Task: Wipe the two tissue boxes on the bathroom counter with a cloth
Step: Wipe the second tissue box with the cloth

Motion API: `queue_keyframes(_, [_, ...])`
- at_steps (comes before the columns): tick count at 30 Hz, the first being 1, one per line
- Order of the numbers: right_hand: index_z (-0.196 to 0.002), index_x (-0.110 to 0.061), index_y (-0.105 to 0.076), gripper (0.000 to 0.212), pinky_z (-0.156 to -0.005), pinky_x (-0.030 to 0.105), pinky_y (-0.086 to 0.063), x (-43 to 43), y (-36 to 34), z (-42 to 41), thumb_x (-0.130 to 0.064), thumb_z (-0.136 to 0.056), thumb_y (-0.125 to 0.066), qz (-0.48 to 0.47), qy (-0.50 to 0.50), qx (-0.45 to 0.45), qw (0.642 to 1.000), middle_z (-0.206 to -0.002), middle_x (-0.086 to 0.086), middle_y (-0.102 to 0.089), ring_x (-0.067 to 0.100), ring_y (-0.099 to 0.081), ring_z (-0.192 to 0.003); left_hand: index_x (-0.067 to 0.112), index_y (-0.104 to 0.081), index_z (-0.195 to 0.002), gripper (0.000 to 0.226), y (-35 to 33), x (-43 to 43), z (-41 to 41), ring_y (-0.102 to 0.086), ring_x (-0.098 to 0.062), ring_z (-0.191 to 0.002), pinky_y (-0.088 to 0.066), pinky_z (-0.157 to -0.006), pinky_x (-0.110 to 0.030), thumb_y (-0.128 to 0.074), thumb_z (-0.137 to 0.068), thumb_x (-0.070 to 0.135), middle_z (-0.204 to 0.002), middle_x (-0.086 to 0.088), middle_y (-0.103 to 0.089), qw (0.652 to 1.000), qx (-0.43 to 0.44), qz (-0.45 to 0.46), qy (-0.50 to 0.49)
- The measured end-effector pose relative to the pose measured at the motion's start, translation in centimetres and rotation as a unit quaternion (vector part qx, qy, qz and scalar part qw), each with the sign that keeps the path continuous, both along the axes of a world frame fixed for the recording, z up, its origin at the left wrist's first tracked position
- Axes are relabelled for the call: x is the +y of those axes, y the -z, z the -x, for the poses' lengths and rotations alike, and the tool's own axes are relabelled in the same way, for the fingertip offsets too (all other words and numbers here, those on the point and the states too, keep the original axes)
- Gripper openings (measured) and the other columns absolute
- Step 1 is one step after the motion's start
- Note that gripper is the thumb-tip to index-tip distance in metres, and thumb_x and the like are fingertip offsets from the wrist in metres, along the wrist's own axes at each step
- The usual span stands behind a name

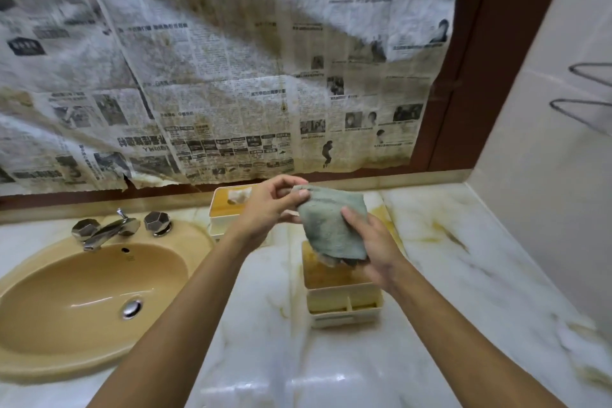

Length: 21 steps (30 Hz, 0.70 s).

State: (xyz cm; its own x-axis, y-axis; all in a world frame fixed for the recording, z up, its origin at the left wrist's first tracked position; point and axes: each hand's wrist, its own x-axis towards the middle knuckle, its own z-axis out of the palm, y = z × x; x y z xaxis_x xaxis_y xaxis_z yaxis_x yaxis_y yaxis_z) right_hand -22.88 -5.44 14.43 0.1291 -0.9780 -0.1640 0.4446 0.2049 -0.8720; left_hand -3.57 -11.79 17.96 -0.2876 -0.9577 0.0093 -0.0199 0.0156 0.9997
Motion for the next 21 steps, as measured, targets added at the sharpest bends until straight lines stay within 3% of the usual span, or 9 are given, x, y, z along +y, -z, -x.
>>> queue_keyframes(2, [-0.124,-0.005,-0.06,0.034,-0.071,0.04,-0.06,0.2,-0.6,2.0,-0.027,-0.099,-0.057,-0.01,-0.014,0.054,0.998,-0.105,0.013,-0.075,0.027,-0.073,-0.092,0.009,-0.067,-0.107,0.018,0.6,0.2,1.3,-0.068,-0.015,-0.081,-0.056,-0.061,-0.028,-0.069,-0.089,0.011,-0.091,-0.007,-0.072,1.0,-0.007,-0.008,-0.004])
queue_keyframes(4, [-0.123,-0.006,-0.061,0.031,-0.075,0.038,-0.06,0.1,-1.0,4.0,-0.027,-0.1,-0.054,-0.016,-0.04,0.079,0.996,-0.105,0.011,-0.075,0.025,-0.073,-0.094,0.006,-0.065,-0.109,0.021,1.1,0.4,2.5,-0.069,-0.016,-0.081,-0.057,-0.064,-0.031,-0.069,-0.089,0.011,-0.093,-0.01,-0.072,1.0,-0.011,-0.015,-0.003])
queue_keyframes(8, [-0.113,-0.007,-0.062,0.02,-0.045,0.022,-0.05,0.1,-2.2,7.5,-0.02,-0.102,-0.051,-0.027,-0.056,0.083,0.995,-0.087,0.007,-0.074,0.015,-0.071,-0.069,0.004,-0.064,-0.111,0.024,2.1,0.7,4.3,-0.07,-0.022,-0.081,-0.061,-0.074,-0.038,-0.07,-0.089,0.012,-0.095,-0.015,-0.071,0.998,-0.038,-0.038,0.01])
queue_keyframes(11, [-0.109,-0.012,-0.062,0.018,-0.05,0.025,-0.046,-0.1,-2.1,9.9,-0.025,-0.101,-0.053,-0.046,-0.052,0.094,0.993,-0.086,0.006,-0.073,0.018,-0.07,-0.07,0.005,-0.064,-0.111,0.022,3.1,0.9,5.0,-0.071,-0.024,-0.083,-0.058,-0.078,-0.037,-0.067,-0.092,0.016,-0.097,-0.015,-0.073,0.996,-0.071,-0.052,0.016])
queue_keyframes(13, [-0.108,-0.014,-0.063,0.021,-0.056,0.029,-0.038,-0.4,-1.7,11.4,-0.03,-0.1,-0.053,-0.052,-0.031,0.108,0.992,-0.086,0.007,-0.073,0.021,-0.069,-0.072,0.007,-0.066,-0.106,0.015,3.9,0.9,5.4,-0.07,-0.023,-0.083,-0.056,-0.072,-0.031,-0.063,-0.094,0.016,-0.097,-0.013,-0.073,0.993,-0.108,-0.045,-0.006])
queue_keyframes(15, [-0.104,-0.014,-0.063,0.024,-0.052,0.027,-0.032,-0.5,-1.3,12.7,-0.033,-0.101,-0.049,-0.068,0.011,0.117,0.991,-0.082,0.008,-0.072,0.024,-0.068,-0.068,0.011,-0.068,-0.099,0.01,4.9,1.1,6.1,-0.068,-0.02,-0.08,-0.053,-0.066,-0.024,-0.062,-0.094,0.017,-0.094,-0.007,-0.073,0.983,-0.179,-0.01,-0.041])
queue_keyframes(17, [-0.103,-0.011,-0.062,0.028,-0.045,0.025,-0.027,-0.4,-0.6,13.9,-0.034,-0.102,-0.045,-0.081,0.05,0.121,0.988,-0.076,0.009,-0.073,0.027,-0.068,-0.062,0.018,-0.069,-0.095,0.007,5.9,1.3,7.1,-0.066,-0.013,-0.079,-0.05,-0.064,-0.02,-0.062,-0.094,0.02,-0.092,0.003,-0.071,0.953,-0.288,0.079,-0.057])
queue_keyframes(21, [-0.103,-0.009,-0.063,0.029,-0.048,0.028,-0.024,0.3,2.3,15.1,-0.032,-0.102,-0.044,-0.109,0.106,0.115,0.982,-0.074,0.009,-0.074,0.029,-0.066,-0.06,0.028,-0.068,-0.096,0.014,8.7,2.2,9.0,-0.054,-0.01,-0.091,-0.048,-0.077,-0.03,-0.058,-0.093,0.038,-0.1,0.011,-0.062,0.825,-0.501,0.263,-0.007])
